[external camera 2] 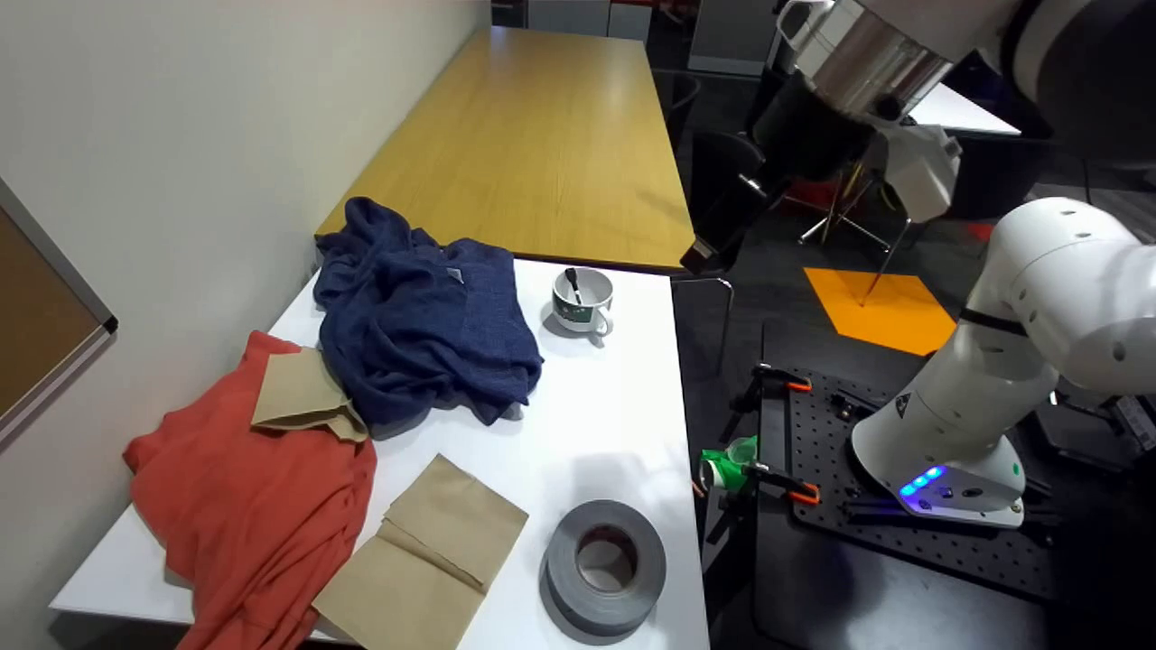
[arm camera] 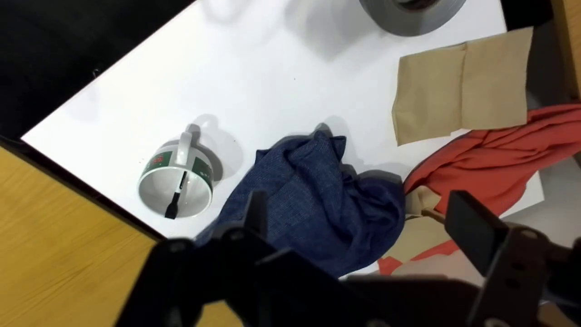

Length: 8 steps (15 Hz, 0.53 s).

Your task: Take the black marker out of the mug and put it on the table

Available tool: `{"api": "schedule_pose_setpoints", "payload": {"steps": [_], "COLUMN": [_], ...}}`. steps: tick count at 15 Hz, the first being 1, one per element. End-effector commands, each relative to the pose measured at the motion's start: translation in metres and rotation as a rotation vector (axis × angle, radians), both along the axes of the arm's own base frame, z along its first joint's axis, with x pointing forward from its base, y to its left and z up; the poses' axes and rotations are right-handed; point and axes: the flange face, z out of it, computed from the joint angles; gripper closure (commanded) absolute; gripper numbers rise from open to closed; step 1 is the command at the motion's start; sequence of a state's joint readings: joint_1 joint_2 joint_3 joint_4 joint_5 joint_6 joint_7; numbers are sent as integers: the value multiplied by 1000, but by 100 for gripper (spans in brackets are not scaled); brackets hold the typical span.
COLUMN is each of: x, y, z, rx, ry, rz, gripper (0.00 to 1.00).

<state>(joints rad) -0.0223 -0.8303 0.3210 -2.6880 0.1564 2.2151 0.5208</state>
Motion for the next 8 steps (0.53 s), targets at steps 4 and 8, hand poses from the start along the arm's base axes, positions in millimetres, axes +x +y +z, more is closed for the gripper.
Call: {"api": "schedule_pose_setpoints", "payload": {"steps": [4,8], "x": [54,81], "y": [-68,-108], "z": [-25,-55], "rx": [-61,-81], "ry": [-46,-30], "rz": [-161,-232], "gripper": [0,0]}}
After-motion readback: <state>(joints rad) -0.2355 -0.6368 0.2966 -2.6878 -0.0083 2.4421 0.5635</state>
